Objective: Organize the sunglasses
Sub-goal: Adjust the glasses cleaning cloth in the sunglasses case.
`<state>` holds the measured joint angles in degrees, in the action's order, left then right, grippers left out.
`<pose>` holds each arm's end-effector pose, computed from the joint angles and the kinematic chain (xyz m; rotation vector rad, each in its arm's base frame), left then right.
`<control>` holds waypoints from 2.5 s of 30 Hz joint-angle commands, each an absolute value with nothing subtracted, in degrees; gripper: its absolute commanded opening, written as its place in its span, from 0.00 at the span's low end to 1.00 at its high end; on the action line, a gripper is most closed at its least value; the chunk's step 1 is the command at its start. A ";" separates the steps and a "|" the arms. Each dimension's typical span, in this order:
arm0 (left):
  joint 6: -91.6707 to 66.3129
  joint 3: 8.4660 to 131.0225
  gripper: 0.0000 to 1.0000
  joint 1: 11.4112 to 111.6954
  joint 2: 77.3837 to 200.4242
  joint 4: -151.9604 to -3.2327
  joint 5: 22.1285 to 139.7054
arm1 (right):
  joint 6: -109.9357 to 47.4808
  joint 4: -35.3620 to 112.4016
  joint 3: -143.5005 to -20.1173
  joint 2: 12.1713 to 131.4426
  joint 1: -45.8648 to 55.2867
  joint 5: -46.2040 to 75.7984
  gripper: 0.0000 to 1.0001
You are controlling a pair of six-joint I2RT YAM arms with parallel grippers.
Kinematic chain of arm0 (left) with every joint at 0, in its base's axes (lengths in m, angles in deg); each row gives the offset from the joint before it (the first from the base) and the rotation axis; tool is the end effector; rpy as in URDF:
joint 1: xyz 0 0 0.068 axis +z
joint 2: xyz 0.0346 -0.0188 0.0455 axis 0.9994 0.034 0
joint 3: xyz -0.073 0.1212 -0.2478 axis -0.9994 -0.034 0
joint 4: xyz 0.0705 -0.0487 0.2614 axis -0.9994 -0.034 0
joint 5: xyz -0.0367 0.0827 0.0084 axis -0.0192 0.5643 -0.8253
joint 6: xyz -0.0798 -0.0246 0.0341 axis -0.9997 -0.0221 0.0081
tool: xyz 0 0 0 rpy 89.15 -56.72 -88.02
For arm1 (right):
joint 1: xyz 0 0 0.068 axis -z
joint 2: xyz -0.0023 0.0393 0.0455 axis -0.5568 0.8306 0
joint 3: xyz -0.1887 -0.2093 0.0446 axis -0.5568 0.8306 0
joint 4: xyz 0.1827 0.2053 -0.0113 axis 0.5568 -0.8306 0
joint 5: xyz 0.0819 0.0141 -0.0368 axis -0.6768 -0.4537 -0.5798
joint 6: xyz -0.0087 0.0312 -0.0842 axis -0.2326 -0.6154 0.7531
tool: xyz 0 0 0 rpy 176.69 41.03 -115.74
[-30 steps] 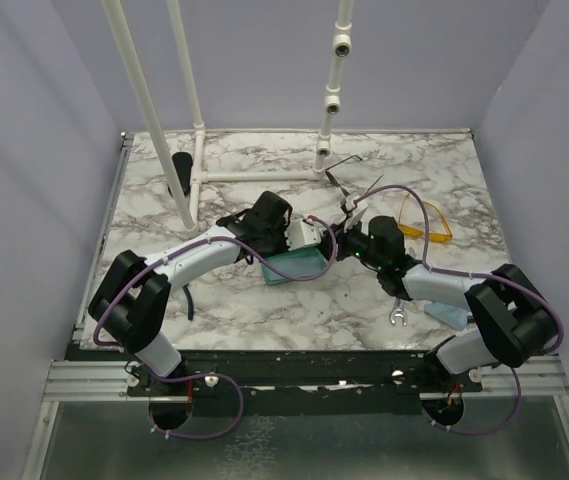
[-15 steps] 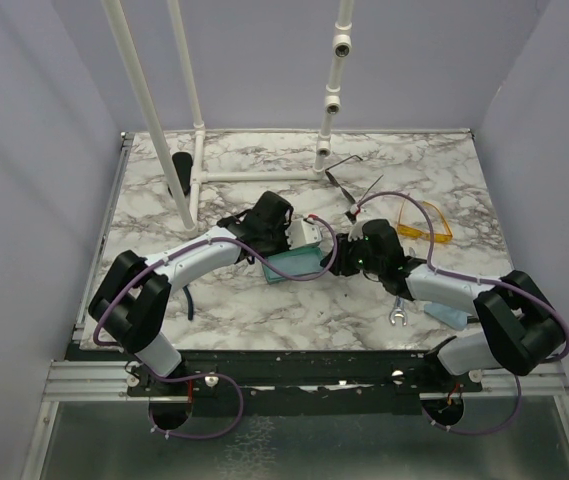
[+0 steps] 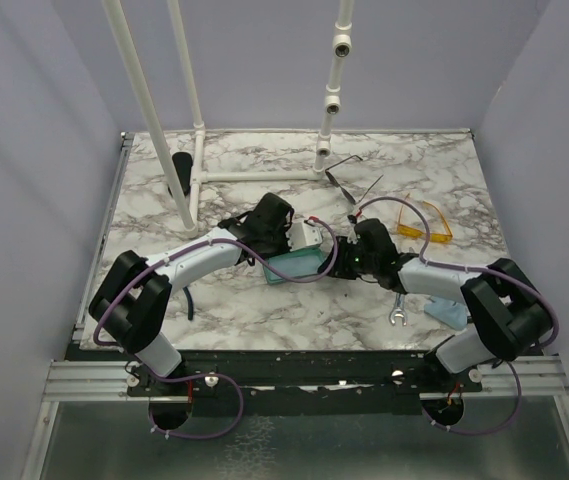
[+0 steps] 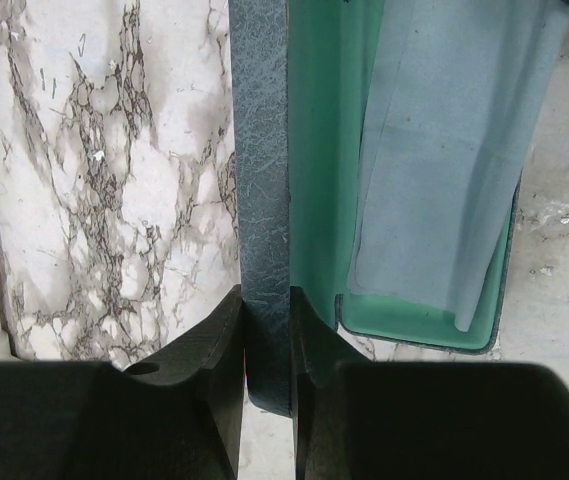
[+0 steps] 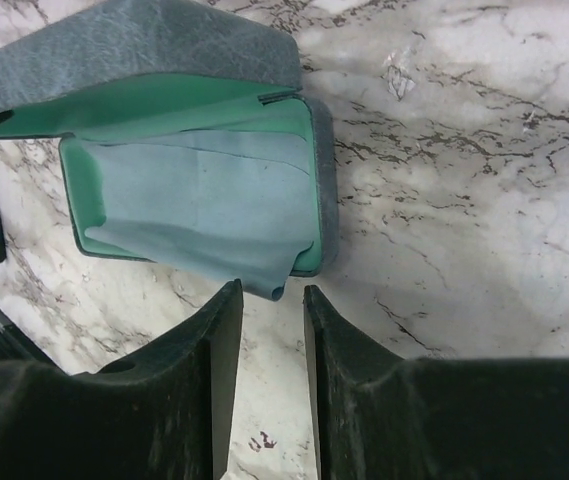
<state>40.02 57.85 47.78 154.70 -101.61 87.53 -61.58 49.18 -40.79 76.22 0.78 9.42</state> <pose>0.2828 -0.2425 0.1853 1.6344 1.8821 -0.0296 0.2615 0.1919 0.1264 -0.0395 2.4266 0.8642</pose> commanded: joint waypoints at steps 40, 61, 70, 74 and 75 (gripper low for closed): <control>38.66 57.42 0.00 47.12 154.20 -100.19 86.97 | -52.13 52.36 -44.06 73.29 -4.89 22.15 0.37; 37.49 57.49 0.00 47.02 154.56 -99.71 85.08 | -41.47 60.90 -47.27 90.37 -8.47 32.77 0.37; 37.66 57.43 0.00 47.01 154.47 -99.61 85.07 | -41.15 53.83 -46.92 90.41 -11.70 36.82 0.42; 37.75 57.52 0.00 47.02 154.63 -99.65 85.21 | -42.50 52.66 -45.89 88.05 -12.05 36.63 0.42; 37.75 57.52 0.00 47.01 154.68 -99.58 85.14 | -43.01 52.61 -45.60 87.57 -12.09 36.30 0.41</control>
